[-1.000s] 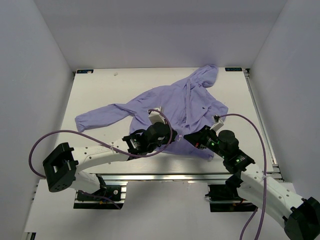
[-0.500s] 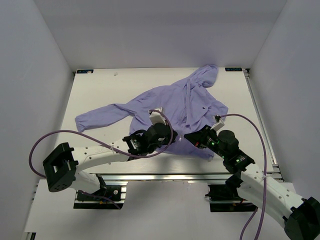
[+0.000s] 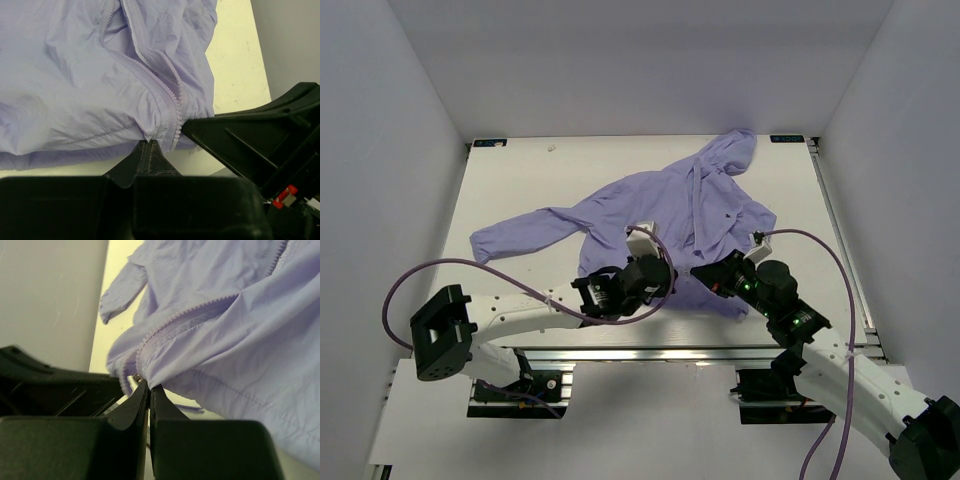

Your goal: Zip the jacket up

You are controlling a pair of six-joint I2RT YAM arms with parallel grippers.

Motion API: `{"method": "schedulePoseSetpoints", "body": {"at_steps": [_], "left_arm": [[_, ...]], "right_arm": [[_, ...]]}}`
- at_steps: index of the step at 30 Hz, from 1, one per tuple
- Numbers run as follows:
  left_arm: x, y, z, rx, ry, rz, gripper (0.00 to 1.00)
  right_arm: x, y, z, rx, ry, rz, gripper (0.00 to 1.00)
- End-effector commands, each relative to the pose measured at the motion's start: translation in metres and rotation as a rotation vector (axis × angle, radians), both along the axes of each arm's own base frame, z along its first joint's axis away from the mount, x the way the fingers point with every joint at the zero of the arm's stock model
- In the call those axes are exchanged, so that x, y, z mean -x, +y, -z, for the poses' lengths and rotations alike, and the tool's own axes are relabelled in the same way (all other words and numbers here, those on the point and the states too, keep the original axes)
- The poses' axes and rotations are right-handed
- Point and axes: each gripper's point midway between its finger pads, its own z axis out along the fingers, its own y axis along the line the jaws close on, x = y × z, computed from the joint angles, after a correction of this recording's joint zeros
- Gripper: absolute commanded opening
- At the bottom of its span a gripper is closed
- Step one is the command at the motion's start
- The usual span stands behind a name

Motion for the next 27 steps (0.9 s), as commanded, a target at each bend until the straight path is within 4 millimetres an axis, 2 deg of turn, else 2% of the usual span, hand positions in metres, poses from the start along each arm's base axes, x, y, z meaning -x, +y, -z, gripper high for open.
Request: {"method": "schedulePoseSetpoints", "body": {"at_steps": [1, 3, 7, 12, 17, 27], "left_arm": [[0.002, 0.000, -0.016, -0.019, -0.041, -0.040, 0.00], [0.001, 0.005, -0.017, -0.047, -0.067, -0.078, 0.00], [0.007, 0.001, -0.020, -0.086, -0.098, -0.099, 0.00], [0.002, 0.005, -0.022, -0.088, -0.112, -0.157, 0.00], [-0.008, 0.007, -0.021, -0.119, -0.137, -0.223, 0.00], [-0.009, 0.000, -0.022, -0.121, -0.142, -0.222, 0.00]], "right_arm": [[-0.012, -0.009, -0.015, -0.008, 0.023, 0.095, 0.00], [-0.012, -0.014, -0.005, 0.030, 0.069, 0.118, 0.00], [-0.008, -0.009, -0.004, 0.033, 0.073, 0.082, 0.00], [-0.001, -0.010, 0.004, 0.041, 0.082, 0.062, 0.00], [0.005, -0.007, -0.002, 0.019, 0.074, 0.029, 0.00], [0.002, -0.003, -0.010, -0.004, 0.052, 0.020, 0.00]]}}
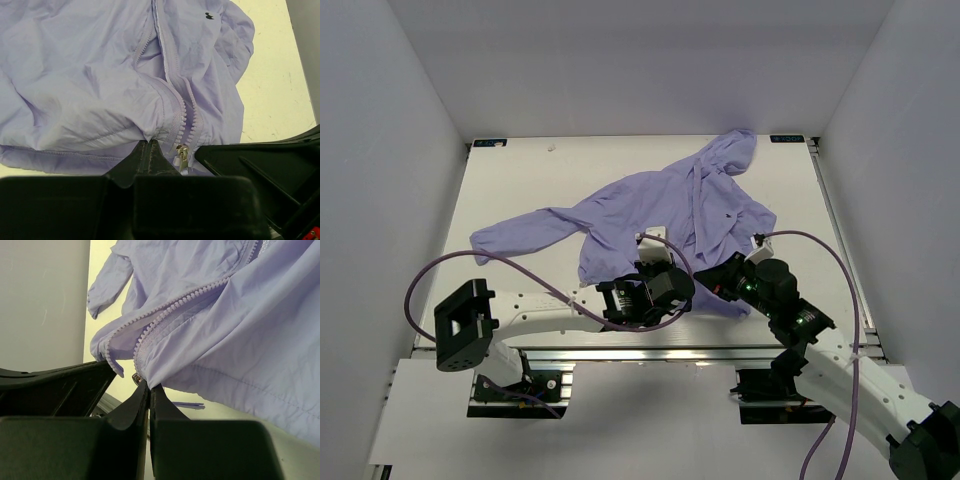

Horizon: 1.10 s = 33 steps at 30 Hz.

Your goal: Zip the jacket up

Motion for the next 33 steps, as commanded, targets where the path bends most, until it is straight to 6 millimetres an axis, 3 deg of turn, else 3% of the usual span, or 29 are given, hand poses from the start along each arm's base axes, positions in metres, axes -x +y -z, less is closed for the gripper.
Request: {"method": "schedulePoseSetpoints", "body": {"at_steps": [1, 11, 33], "left_arm": [[-0.0036, -0.0023, -0.0213, 0.046, -0.031, -0.027, 0.00], [-0.0043, -0.0088, -0.0193, 0.041, -0.024, -0.021, 0.00], [-0.0095, -0.0072, -0.0263, 0.039, -0.040, -0.057, 0.00]], "right_arm": [[-0.0053, 0.0058, -0.0205, -0.046, -0.048, -0.007, 0.00], [-0.0036, 0.0140, -0.0220, -0.087, -0.054, -0.039, 0.00], [0.0001, 0.0076, -0.0193, -0.058, -0.057, -0.033, 0.00]]}}
